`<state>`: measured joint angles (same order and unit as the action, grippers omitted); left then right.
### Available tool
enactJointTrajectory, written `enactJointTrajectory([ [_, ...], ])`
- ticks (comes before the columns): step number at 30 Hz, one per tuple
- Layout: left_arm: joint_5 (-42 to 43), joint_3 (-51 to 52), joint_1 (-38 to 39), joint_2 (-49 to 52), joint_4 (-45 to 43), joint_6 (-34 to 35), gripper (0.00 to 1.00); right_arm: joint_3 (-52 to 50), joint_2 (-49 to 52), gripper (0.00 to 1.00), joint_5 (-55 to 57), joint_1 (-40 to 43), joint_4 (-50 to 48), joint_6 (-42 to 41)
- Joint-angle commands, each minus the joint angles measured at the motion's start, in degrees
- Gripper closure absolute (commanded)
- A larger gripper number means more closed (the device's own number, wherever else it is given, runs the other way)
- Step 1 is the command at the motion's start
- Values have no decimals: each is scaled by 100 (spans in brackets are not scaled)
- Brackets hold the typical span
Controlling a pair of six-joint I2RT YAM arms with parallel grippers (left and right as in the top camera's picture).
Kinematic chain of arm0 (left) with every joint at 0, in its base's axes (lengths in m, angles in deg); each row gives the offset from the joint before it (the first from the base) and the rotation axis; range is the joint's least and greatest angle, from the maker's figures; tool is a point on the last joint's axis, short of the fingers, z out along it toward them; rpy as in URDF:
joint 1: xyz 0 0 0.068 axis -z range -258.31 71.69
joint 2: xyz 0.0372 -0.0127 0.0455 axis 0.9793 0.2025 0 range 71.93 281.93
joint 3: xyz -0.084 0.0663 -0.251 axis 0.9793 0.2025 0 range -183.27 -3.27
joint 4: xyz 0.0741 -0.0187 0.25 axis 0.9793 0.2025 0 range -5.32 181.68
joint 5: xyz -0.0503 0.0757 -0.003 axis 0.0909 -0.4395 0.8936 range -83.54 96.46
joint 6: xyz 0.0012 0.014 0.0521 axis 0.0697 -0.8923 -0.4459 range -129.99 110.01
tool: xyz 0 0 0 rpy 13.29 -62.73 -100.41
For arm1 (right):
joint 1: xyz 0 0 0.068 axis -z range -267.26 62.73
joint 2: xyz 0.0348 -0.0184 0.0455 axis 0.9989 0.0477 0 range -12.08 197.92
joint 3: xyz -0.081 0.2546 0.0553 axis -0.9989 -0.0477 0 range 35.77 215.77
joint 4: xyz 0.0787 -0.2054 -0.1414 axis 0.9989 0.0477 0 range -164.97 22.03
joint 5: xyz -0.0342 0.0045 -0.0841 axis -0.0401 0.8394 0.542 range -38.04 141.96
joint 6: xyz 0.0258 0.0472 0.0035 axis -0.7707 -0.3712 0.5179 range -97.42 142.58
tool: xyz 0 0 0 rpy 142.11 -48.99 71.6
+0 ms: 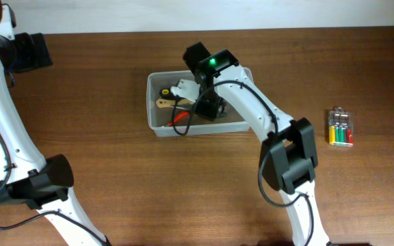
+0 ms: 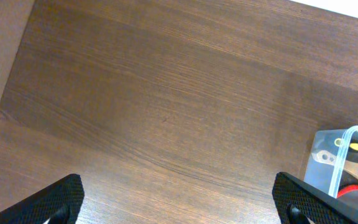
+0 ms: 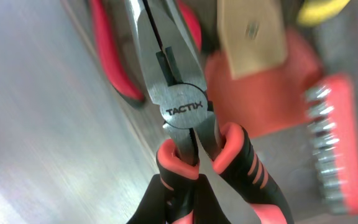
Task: Pack container
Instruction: 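Carry the pliers into the container and release them, then move the right gripper over the clear screwdriver case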
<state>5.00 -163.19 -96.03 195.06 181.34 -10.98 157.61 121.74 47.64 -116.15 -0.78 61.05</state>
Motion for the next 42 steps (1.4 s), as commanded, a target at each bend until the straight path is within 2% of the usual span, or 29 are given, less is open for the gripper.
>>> enactJointTrajectory([
  [1, 61, -24, -20, -61, 2, 59, 1, 33, 28, 94, 114, 256, 155, 157],
  [5, 63, -24, -20, -61, 2, 59, 1, 35, 24, 79, 114, 463, 428, 151],
  [6, 63, -24, -20, -61, 2, 59, 1, 35, 11, 69, 114, 507, 516, 83],
  [7, 63, -24, -20, -61, 2, 59, 1, 35, 0, 50, 109, 538, 566, -33],
  [8, 63, -24, -20, -61, 2, 59, 1, 35, -48, 44, 96, 570, 608, -291],
  [11, 63, -24, -20, -61, 2, 59, 1, 52, -254, 38, 48, 570, 645, -647],
  [15, 63, -24, -20, -61, 2, 59, 1, 302, -802, 37, 61, 584, 778, -925],
  [20, 63, -24, -20, -61, 2, 59, 1, 719, -1801, 37, 1268, 938, 752, -1733],
  [21, 63, -24, -20, -61, 2, 59, 1, 763, -2009, 28, 1449, 1104, 699, -1943],
  [22, 63, -24, -20, -61, 2, 59, 1, 774, -2205, 13, 1537, 1305, 640, -2083],
  [23, 61, -24, -20, -61, 2, 59, 1, 774, -2378, 8, 1534, 1545, 579, -2124],
  [25, 63, -24, -20, -61, 2, 59, 1, 774, -2610, 11, 1530, 2124, 452, -2208],
  [26, 61, -24, -20, -61, 2, 59, 1, 774, -2662, 16, 1526, 2457, 407, -2341],
  [29, 63, -24, -20, -61, 2, 59, 1, 721, -2610, 22, 1252, 3477, 385, -3014],
  [33, 63, -24, -20, -61, 2, 59, 1, 365, -2299, 3, 442, 4586, 472, -3543],
  [34, 61, -24, -20, -61, 2, 59, 1, 236, -2208, 1, 258, 4791, 496, -3541],
  [38, 63, -24, -20, -61, 2, 59, 1, -291, -1853, 1, -24, 5292, 520, -3541],
  [42, 63, -24, -20, -61, 2, 59, 1, -955, -1508, 1, -20, 5436, 319, -3539],
])
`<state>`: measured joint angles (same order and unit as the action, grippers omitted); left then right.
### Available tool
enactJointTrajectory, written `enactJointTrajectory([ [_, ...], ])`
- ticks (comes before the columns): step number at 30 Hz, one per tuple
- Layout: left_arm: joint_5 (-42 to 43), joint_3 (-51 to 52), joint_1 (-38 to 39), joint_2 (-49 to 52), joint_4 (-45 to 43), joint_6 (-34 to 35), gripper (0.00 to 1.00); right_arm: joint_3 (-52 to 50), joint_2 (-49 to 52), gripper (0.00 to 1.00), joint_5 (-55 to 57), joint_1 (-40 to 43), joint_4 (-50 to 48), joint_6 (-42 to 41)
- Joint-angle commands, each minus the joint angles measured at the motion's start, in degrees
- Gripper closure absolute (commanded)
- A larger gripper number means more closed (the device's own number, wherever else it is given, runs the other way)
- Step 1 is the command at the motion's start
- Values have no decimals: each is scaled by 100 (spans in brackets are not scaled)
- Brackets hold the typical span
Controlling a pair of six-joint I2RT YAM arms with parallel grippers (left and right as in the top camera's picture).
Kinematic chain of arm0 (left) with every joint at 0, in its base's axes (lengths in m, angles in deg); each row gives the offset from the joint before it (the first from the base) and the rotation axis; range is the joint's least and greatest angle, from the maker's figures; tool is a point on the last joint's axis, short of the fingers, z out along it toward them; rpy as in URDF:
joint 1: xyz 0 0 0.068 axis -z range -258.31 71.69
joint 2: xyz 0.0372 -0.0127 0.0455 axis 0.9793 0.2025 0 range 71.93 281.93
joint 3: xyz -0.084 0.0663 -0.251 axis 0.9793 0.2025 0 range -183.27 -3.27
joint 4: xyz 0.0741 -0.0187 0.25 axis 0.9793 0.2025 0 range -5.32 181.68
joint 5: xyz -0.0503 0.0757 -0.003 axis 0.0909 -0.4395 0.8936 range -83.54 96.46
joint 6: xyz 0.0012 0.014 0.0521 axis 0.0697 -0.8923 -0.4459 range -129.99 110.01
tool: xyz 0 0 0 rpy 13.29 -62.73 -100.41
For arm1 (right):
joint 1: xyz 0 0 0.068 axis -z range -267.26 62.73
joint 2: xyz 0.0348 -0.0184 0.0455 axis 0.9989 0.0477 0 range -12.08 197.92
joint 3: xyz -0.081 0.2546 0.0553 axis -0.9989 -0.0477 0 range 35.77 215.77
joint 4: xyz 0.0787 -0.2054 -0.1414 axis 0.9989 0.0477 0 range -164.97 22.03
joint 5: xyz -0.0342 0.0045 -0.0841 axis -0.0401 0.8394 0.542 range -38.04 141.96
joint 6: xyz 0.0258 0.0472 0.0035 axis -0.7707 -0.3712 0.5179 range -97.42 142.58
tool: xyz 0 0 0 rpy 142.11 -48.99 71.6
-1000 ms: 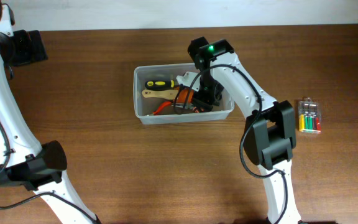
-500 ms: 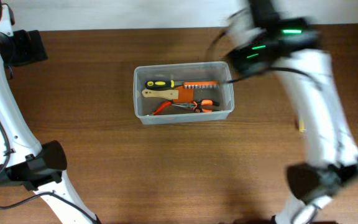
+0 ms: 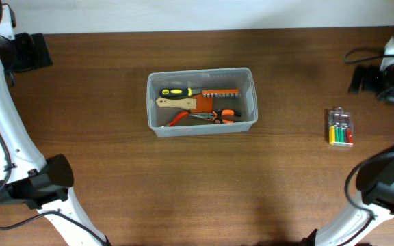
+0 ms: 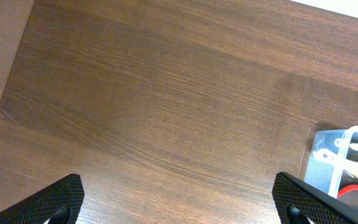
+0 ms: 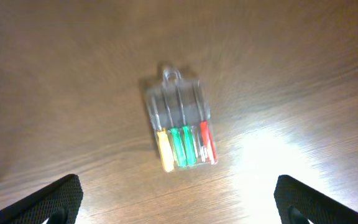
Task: Pack container
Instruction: 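Move the right gripper over the clear screwdriver case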
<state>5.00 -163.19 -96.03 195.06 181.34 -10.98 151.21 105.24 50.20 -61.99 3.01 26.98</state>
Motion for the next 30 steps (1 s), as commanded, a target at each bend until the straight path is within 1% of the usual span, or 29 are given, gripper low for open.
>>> enactJointTrajectory([
  [1, 63, -24, -20, -61, 2, 59, 1, -483, 227, 1, -275, 20, -138, -131],
  [5, 63, -24, -20, -61, 2, 59, 1, -1130, 472, 1, -232, 31, -608, -125],
  [10, 63, -24, -20, -61, 2, 59, 1, -1766, 544, 1, -146, -52, -1064, 461],
  [13, 63, -24, -20, -61, 2, 59, 1, -2059, 560, 1, 271, -50, -1410, 367],
  [21, 63, -24, -20, -61, 2, 59, 1, -2734, 597, 1, 286, -50, -2468, 367],
  [27, 63, -24, -20, -61, 0, 59, 1, -3071, 597, 1, 284, -46, -2962, 369],
  [28, 61, -24, -20, -61, 2, 59, 1, -3091, 597, 2, 280, -46, -2983, 367],
  [30, 63, -24, -20, -61, 2, 59, 1, -3101, 597, 10, 210, -48, -3001, 365],
])
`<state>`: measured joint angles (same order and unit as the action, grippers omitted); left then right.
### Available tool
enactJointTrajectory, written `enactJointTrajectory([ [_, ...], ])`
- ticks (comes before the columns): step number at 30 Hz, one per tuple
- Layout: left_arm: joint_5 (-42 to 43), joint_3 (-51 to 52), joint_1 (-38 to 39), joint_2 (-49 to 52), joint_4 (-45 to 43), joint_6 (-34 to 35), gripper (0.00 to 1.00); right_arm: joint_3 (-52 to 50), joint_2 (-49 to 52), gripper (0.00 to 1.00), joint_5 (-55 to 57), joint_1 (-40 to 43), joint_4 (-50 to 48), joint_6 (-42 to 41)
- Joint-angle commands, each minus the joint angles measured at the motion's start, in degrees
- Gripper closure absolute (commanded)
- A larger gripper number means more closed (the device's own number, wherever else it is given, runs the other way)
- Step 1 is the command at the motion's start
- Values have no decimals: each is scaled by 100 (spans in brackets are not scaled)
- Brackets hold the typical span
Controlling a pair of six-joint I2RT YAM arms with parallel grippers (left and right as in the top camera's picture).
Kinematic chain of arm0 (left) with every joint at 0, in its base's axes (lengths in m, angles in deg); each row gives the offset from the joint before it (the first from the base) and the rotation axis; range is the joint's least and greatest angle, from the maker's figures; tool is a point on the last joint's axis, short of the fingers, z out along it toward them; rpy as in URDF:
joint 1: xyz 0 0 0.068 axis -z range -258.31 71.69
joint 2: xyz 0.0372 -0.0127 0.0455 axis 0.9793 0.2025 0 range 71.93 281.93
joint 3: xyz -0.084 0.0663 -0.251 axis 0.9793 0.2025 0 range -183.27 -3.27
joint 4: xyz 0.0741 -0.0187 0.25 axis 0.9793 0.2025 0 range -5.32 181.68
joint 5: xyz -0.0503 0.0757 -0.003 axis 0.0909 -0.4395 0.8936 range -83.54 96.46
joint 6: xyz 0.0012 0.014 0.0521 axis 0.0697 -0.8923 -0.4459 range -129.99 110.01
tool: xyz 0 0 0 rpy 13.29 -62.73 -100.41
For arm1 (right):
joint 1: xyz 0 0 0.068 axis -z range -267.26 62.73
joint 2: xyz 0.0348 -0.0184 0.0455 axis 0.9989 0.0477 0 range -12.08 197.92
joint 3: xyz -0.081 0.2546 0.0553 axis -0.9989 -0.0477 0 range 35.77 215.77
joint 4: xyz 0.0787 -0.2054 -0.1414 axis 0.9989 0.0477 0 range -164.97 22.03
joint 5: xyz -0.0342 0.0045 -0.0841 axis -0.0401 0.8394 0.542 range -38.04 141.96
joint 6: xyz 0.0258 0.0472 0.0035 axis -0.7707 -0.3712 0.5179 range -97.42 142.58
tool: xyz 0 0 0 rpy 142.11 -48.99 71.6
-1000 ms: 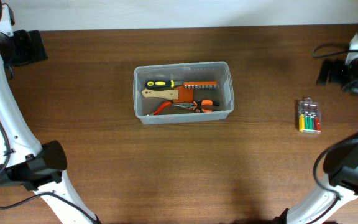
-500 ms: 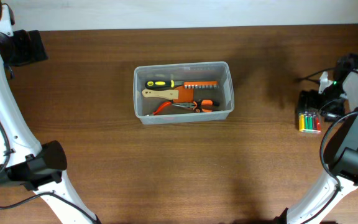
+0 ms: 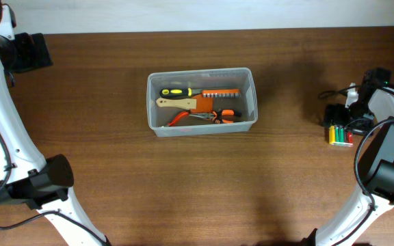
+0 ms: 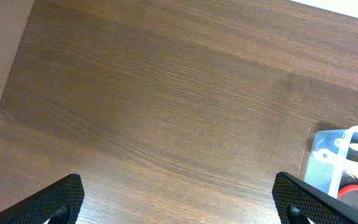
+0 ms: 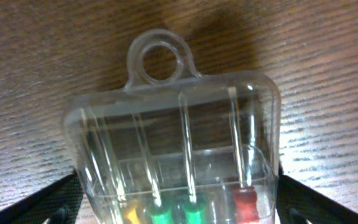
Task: Pack container
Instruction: 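Move the right gripper over the clear screwdriver case, then lower and close the right gripper on the screwdriver case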
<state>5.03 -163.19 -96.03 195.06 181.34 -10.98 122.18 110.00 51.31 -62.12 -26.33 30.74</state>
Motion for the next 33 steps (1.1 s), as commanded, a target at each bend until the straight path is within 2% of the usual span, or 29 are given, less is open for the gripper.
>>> enactJointTrajectory([
  [1, 61, -24, -20, -61, 2, 59, 1, -199, 120, 16, 61, -37, -72, -11],
  [8, 61, -24, -20, -61, 2, 59, 1, -199, 120, 30, -42, -37, -74, -66],
  [11, 61, -24, -20, -61, 2, 59, 1, -199, 120, 42, -42, -37, -79, -201],
  [19, 61, -24, -20, -61, 2, 59, 1, -164, 114, 51, -155, -37, 15, -721],
  [21, 59, -24, -20, -61, 2, 59, 1, -28, 105, 57, -337, -37, 223, -719],
  [25, 61, -24, -20, -61, 2, 59, 1, 481, -26, 63, -686, -39, 761, -726],
  [28, 61, -24, -20, -61, 2, 59, 1, 1093, -243, 71, -1034, -109, 1285, -723],
  [33, 61, -24, -20, -61, 2, 59, 1, 2623, -695, 91, -1163, -640, 2481, -717],
])
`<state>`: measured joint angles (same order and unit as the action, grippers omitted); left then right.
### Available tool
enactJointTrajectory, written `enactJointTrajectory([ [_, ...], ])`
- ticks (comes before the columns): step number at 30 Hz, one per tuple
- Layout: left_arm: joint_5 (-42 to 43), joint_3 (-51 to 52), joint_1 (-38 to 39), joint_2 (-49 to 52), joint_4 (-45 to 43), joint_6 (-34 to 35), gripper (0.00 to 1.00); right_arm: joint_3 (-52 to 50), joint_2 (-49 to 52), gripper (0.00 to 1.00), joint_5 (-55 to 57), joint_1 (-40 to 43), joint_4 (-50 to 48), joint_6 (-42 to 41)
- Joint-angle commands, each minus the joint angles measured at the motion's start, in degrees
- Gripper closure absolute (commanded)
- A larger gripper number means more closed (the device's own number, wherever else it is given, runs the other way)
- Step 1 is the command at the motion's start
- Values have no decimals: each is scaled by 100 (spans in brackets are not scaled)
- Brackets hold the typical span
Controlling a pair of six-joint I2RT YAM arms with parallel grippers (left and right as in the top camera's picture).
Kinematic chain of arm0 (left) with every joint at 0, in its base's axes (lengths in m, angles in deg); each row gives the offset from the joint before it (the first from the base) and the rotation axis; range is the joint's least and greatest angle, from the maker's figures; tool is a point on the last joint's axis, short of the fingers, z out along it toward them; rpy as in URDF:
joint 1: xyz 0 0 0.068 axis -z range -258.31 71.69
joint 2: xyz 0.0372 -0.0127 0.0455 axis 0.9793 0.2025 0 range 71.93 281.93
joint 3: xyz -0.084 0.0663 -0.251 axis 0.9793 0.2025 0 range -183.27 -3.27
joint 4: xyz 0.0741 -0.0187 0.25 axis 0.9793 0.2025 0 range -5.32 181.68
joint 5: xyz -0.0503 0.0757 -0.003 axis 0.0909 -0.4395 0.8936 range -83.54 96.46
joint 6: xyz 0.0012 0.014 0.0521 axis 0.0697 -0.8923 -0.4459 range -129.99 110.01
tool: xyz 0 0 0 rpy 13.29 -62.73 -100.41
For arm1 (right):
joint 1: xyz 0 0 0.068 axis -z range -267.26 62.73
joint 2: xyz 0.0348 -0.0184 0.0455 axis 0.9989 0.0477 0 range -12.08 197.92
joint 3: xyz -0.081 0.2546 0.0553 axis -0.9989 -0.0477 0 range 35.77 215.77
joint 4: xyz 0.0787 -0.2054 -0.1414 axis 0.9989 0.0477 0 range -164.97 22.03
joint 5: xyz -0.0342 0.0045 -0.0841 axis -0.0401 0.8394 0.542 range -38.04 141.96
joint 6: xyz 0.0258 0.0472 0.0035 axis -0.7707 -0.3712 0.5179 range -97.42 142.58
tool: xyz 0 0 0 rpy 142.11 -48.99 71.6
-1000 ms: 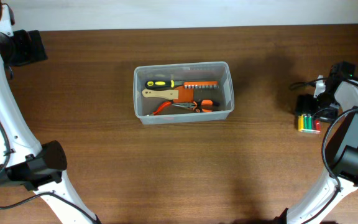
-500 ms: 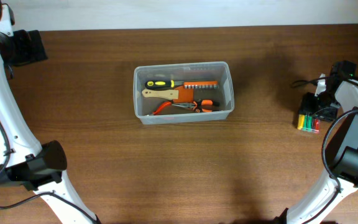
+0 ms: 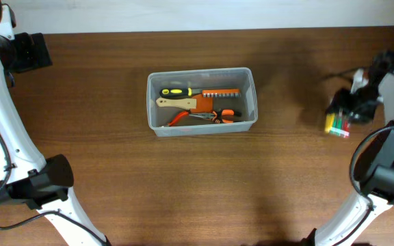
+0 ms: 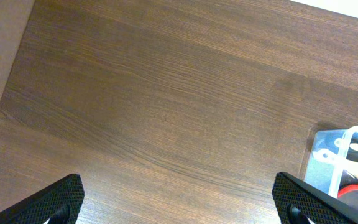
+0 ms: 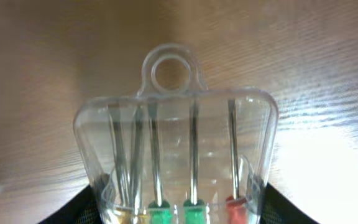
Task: Pack container
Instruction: 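Lower and close the right gripper on the screwdriver case, then carry the screwdriver case into the container and release it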
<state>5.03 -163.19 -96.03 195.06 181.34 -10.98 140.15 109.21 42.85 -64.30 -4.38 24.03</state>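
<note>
A clear plastic container sits mid-table holding a yellow-handled screwdriver, a wooden-handled tool, a red bit set and orange pliers. At the far right my right gripper is shut on the clear case of small screwdrivers, which has yellow, green and red handles and a hanging loop; the case is lifted and tilted off the table. My left gripper hovers open over bare wood at the far left, with only a corner of the container in its view.
The brown wooden table runs to a white wall strip along the back edge. The left arm's base stands at the back left corner. A cable trails beside the right arm near the right edge.
My right gripper has shut on the screwdriver case and raised it off the table, shifted slightly toward the back. The left arm has not moved.
First my right gripper was inside the container, shut on the orange pliers. Then the pliers lay in the container and the gripper hovered open over the screwdriver case at the right. It then stood open around the case, and now holds it lifted.
</note>
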Motion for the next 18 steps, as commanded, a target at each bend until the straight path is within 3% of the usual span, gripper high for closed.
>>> enactJointTrajectory([
  [1, 61, -24, -20, -61, 2, 59, 1, 1163, -702, 96, -315, -612, 494, -46],
  [7, 61, -24, -20, -61, 2, 59, 1, 2691, -905, 96, -315, -2323, 824, 520],
  [13, 61, -24, -20, -61, 2, 59, 1, 2651, -586, 96, -313, -4063, 234, 2538],
  [18, 59, -24, -20, -61, 2, 59, 1, 2514, 109, 96, -323, -4868, 136, 3901],
])
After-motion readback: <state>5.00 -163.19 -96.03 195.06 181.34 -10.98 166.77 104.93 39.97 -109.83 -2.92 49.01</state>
